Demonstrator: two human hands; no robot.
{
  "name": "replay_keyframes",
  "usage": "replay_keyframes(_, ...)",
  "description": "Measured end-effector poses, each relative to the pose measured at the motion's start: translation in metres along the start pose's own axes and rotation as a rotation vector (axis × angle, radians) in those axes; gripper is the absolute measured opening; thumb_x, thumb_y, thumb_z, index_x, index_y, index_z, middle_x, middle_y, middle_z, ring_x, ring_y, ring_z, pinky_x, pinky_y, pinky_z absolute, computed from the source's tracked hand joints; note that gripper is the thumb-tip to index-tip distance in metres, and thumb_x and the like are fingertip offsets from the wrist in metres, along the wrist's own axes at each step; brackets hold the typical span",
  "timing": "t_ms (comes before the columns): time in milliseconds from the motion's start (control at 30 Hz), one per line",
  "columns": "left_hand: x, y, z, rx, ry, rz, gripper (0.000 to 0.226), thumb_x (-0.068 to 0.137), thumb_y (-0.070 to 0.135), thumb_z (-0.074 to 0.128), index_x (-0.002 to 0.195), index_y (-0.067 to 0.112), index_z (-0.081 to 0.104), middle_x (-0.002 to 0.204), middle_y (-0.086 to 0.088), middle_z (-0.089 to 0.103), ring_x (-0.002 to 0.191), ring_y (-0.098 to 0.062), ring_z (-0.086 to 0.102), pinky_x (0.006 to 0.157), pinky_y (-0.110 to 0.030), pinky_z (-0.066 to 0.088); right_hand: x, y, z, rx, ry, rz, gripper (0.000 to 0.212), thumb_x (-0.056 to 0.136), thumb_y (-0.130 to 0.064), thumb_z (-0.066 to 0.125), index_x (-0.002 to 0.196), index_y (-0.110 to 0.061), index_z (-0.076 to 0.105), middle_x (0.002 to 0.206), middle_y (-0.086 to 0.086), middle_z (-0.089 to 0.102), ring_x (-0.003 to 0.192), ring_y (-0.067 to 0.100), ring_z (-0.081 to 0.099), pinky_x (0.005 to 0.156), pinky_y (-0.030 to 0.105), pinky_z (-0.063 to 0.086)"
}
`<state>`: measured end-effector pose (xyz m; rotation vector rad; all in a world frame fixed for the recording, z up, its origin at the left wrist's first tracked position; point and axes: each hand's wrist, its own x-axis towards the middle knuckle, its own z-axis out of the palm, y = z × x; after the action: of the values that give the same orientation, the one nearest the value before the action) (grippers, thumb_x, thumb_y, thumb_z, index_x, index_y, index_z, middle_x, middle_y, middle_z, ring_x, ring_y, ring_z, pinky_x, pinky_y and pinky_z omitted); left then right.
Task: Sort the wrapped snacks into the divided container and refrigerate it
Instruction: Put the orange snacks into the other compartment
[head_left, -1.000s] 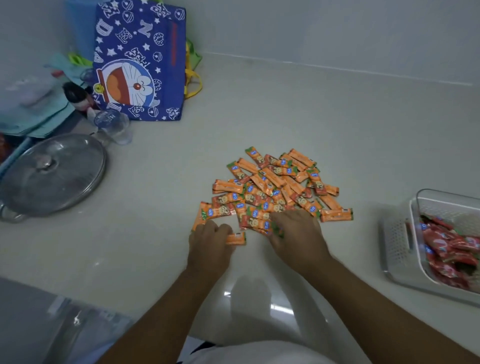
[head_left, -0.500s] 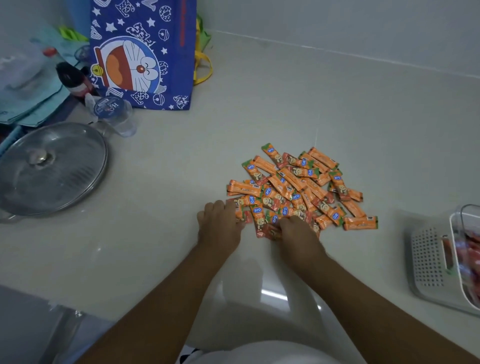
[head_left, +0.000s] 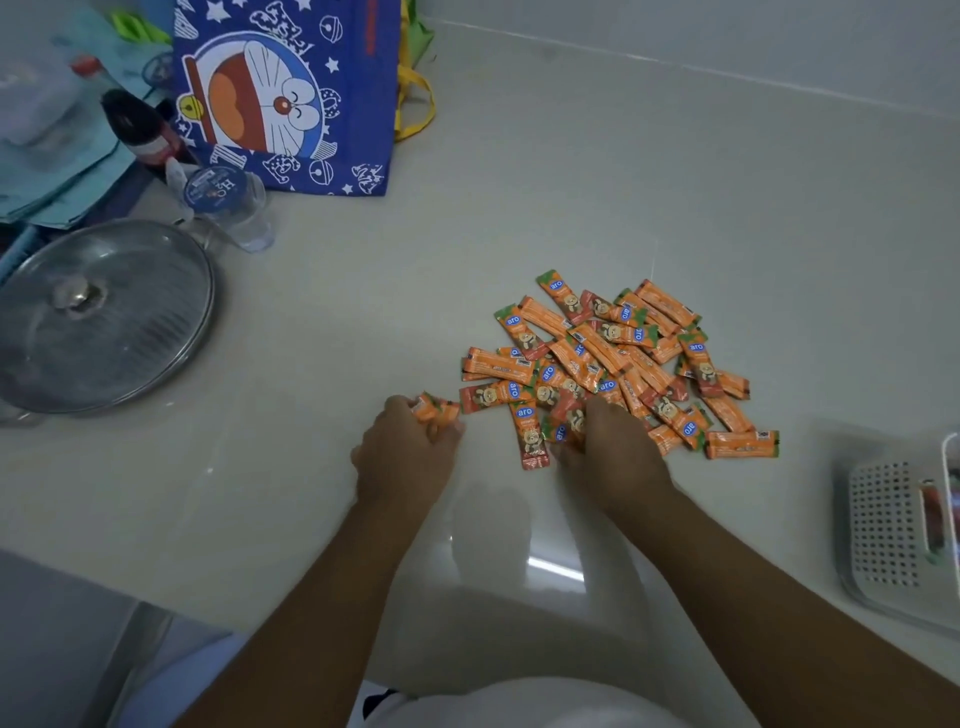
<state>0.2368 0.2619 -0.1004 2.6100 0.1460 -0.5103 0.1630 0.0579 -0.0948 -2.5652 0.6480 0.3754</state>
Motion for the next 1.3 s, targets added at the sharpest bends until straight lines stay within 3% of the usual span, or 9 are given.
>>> replay_keyframes(100,0.003,0.0,0.006,0.127,-0.047,0.049,0.04,0.093,0.045,0.064,0.115,0.012,0.061,0.115,-0.011,0.065,0.112,-0.036,0.061,0.091,-0.044,0.05,0.003,0.0,0.002,0.008,-0.013,-0.009,0.047,0.089,-0.041,0.069,0.119,-0.007,0.056,0.119,0.014,0.057,0.11,0.032,0.056,0.086,0.04,0.05)
replay_keyframes(300,0.0,0.004,-0.001,-0.012,-0.067,0.207,0.016,0.096,0.013,0.056,0.104,0.02,0.045,0.095,-0.007,0.062,0.097,-0.039,0.063,0.082,-0.046,0.05,0.004,-0.014,0.009,0.157,0.054,0.051,0.036,0.095,-0.054,0.05,0.101,-0.02,0.041,0.087,0.007,0.063,0.086,0.036,0.064,0.066,0.038,0.048)
replay_keyframes(467,0.023,0.029,-0.006,-0.083,-0.011,0.379,0.036,0.084,0.021,0.069,0.117,0.022,0.053,0.104,-0.002,0.068,0.104,-0.033,0.062,0.092,-0.045,0.046,0.009,-0.026,0.024,-0.058,0.025,0.081,0.066,0.075,-0.077,0.057,0.114,-0.024,0.05,0.112,0.011,0.061,0.114,0.034,0.053,0.091,0.046,0.04)
replay_keyframes(600,0.052,0.052,0.005,0.21,-0.113,0.519,0.072,0.071,0.043,0.083,0.135,0.034,0.052,0.121,0.001,0.061,0.118,-0.028,0.053,0.095,-0.044,0.036,0.009,-0.022,0.021,-0.119,0.035,0.011,0.042,0.084,-0.059,0.058,0.103,-0.022,0.063,0.099,0.008,0.067,0.114,0.033,0.053,0.097,0.046,0.038)
replay_keyframes(667,0.062,0.055,0.012,0.305,-0.168,0.515,0.075,0.066,0.052,0.086,0.132,0.034,0.054,0.118,-0.001,0.059,0.118,-0.028,0.052,0.093,-0.043,0.036,0.007,-0.018,0.012,-0.013,0.029,-0.027,0.034,0.087,-0.048,0.059,0.1,-0.017,0.067,0.09,0.009,0.069,0.097,0.032,0.062,0.079,0.035,0.047)
replay_keyframes(767,0.065,0.051,0.018,0.312,-0.118,0.547,0.054,0.073,0.052,0.081,0.115,0.026,0.06,0.11,-0.003,0.06,0.112,-0.029,0.053,0.088,-0.042,0.036,0.004,-0.007,-0.002,0.231,0.018,-0.015,0.018,0.089,-0.031,0.062,0.096,-0.014,0.065,0.084,0.004,0.065,0.081,0.027,0.062,0.06,0.027,0.036)
replay_keyframes(933,0.052,0.034,0.015,0.271,-0.057,0.556,0.023,0.091,0.039,0.065,0.099,0.019,0.058,0.106,-0.005,0.055,0.104,-0.03,0.051,0.08,-0.04,0.034,0.018,-0.003,-0.012,0.433,-0.01,0.042,0.025,0.094,-0.016,0.056,0.118,-0.02,0.055,0.099,-0.009,0.056,0.091,0.013,0.052,0.069,0.025,0.039)
replay_keyframes(1167,0.037,0.019,-0.002,0.069,-0.006,0.459,0.02,0.09,0.018,0.063,0.108,0.017,0.055,0.095,-0.007,0.069,0.09,-0.037,0.062,0.075,-0.039,0.042,0.042,-0.022,-0.003,0.125,-0.078,-0.088,0.057,0.079,-0.026,0.078,0.131,-0.016,0.057,0.126,0.009,0.06,0.12,0.029,0.054,0.099,0.039,0.046)
replay_keyframes(1300,0.037,0.023,0.001,-0.082,0.024,0.395,0.019,0.091,0.019,0.064,0.107,0.017,0.054,0.089,0.0,0.064,0.088,-0.033,0.064,0.076,-0.041,0.049,0.043,-0.023,-0.001,0.065,-0.03,-0.126,0.035,0.083,-0.026,0.075,0.112,-0.009,0.065,0.117,0.014,0.058,0.111,0.031,0.055,0.093,0.036,0.047)
